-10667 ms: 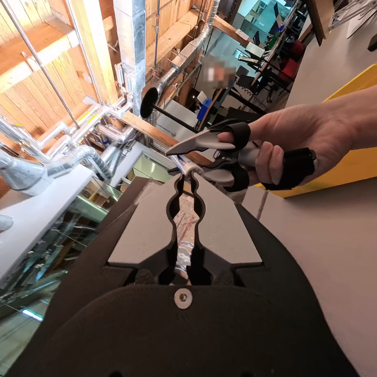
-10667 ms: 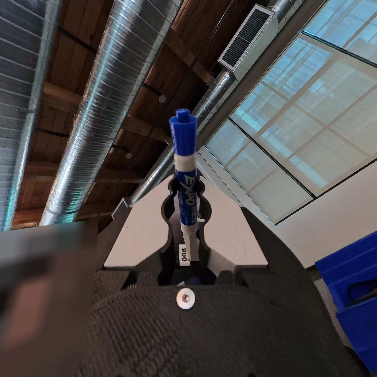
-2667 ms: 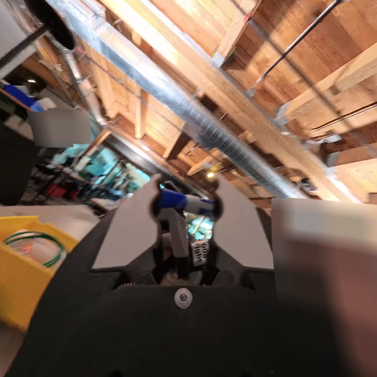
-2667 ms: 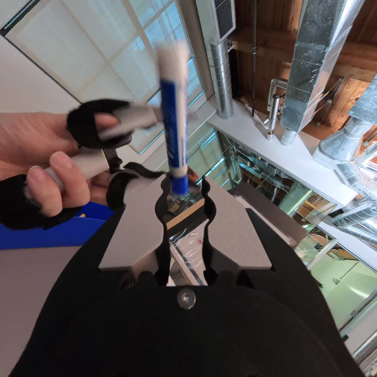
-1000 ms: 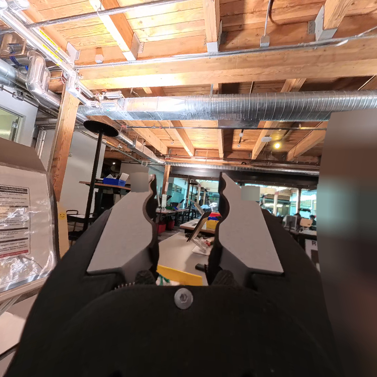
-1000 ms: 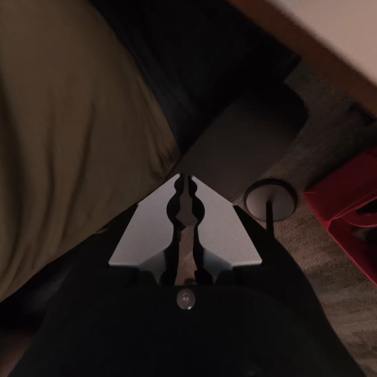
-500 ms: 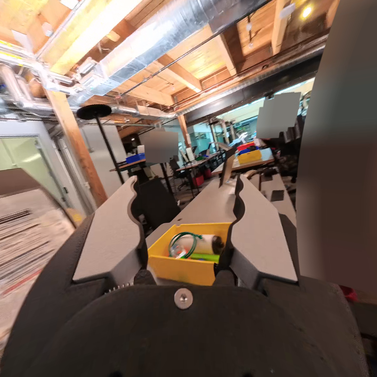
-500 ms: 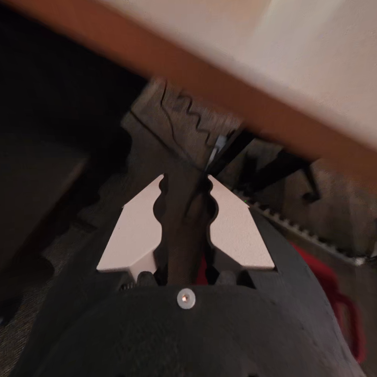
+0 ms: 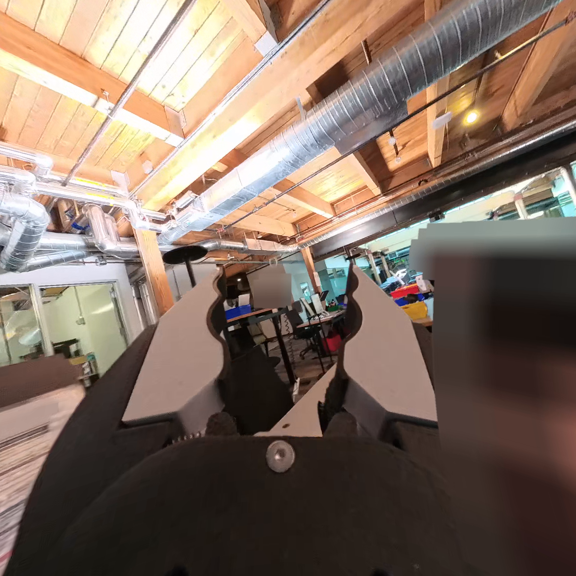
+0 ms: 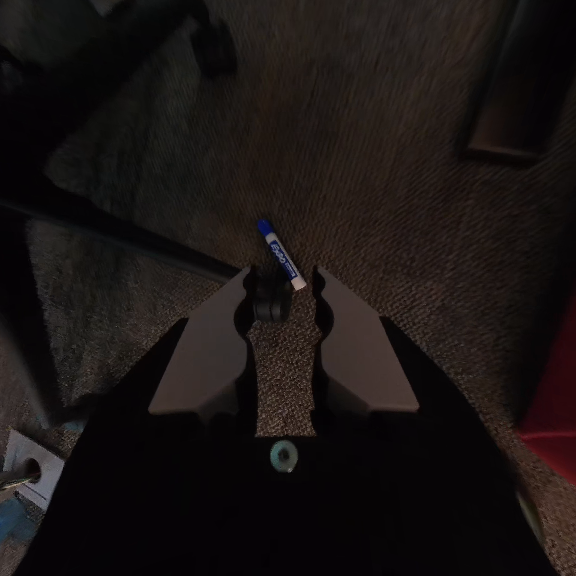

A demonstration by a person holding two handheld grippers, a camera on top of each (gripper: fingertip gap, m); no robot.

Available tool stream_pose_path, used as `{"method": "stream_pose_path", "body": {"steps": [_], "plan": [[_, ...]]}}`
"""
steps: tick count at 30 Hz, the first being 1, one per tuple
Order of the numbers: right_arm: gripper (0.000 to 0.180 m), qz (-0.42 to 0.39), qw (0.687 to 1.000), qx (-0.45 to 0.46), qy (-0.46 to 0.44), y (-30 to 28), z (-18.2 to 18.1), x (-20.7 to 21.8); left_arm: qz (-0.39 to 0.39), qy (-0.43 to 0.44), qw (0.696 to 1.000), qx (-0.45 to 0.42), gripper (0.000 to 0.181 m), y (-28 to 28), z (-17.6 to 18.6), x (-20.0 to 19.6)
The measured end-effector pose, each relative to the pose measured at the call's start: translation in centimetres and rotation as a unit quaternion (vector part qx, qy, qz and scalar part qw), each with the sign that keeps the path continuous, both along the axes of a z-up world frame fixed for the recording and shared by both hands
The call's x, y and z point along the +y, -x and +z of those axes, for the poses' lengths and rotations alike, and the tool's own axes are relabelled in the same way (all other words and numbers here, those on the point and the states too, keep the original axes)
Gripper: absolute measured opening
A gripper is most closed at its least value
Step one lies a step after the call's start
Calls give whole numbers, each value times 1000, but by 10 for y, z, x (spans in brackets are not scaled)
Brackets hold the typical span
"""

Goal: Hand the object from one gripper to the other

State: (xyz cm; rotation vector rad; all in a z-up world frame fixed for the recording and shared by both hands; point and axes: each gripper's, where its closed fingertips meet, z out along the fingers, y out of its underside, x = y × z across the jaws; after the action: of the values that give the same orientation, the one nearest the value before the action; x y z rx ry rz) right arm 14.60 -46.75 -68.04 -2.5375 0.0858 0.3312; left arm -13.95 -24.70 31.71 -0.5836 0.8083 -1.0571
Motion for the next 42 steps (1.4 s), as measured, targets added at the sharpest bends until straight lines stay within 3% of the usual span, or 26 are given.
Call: {"method": "stream_pose_path", "body": {"steps": [5, 11, 19, 26, 35, 42], "plan": [[33, 19, 998, 22, 62, 19, -77, -1, -8, 20, 1000, -11, 75, -34, 36, -23], [32, 66, 991, 30, 108, 39, -133, 41, -3, 28, 999, -34, 75, -69, 60, -45], [29, 244, 956, 4, 160, 67, -172, 50, -2, 20, 1000, -11, 73, -113, 55, -85], [27, 239, 947, -30, 210, 69, -197, 39, -20, 42, 999, 1, 71, -127, 48, -78], [18, 211, 948, -79, 225, 51, -196, 39, -32, 73, 997, 11, 68, -129, 33, -63], [18, 37, 989, -106, 95, -9, -106, 46, -29, 59, 997, 40, 69, -112, -3, -29]]}}
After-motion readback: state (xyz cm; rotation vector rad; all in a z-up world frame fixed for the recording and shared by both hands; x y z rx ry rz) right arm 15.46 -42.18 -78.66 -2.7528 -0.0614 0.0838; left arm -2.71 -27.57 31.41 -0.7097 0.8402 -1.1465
